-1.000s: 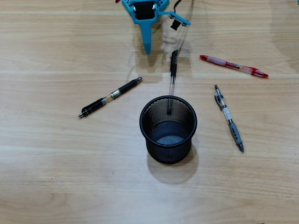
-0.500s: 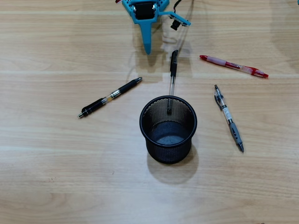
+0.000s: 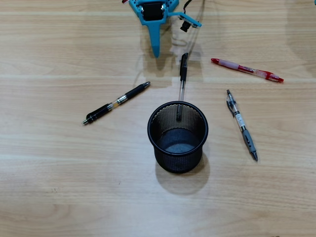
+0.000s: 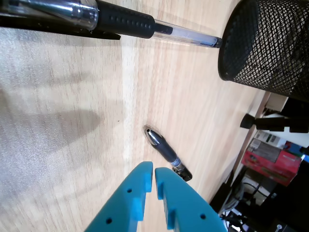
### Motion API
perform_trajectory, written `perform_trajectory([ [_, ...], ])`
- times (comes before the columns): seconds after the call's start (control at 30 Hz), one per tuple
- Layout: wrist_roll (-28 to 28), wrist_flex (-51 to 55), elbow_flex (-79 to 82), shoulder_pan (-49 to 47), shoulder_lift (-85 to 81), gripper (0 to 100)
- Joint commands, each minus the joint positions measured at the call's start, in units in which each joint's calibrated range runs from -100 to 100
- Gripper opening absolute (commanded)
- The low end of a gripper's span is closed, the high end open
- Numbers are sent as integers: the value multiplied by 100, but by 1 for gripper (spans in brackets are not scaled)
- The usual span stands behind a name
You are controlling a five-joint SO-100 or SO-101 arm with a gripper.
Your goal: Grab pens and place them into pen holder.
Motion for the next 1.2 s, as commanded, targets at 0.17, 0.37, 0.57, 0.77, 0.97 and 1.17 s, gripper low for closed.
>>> perform_trajectory([
  [0.17,-8,-44,43,66,-59,2],
  [0.37,-3,-44,43,66,-59,2],
  [0.57,-34,-44,43,85,-59,2],
  [0.77,-34,-35,16,139,-59,2],
  [0.97,-34,-17,-735,149,272,2],
  [1.17,-34,-17,-2400,149,1979,2],
])
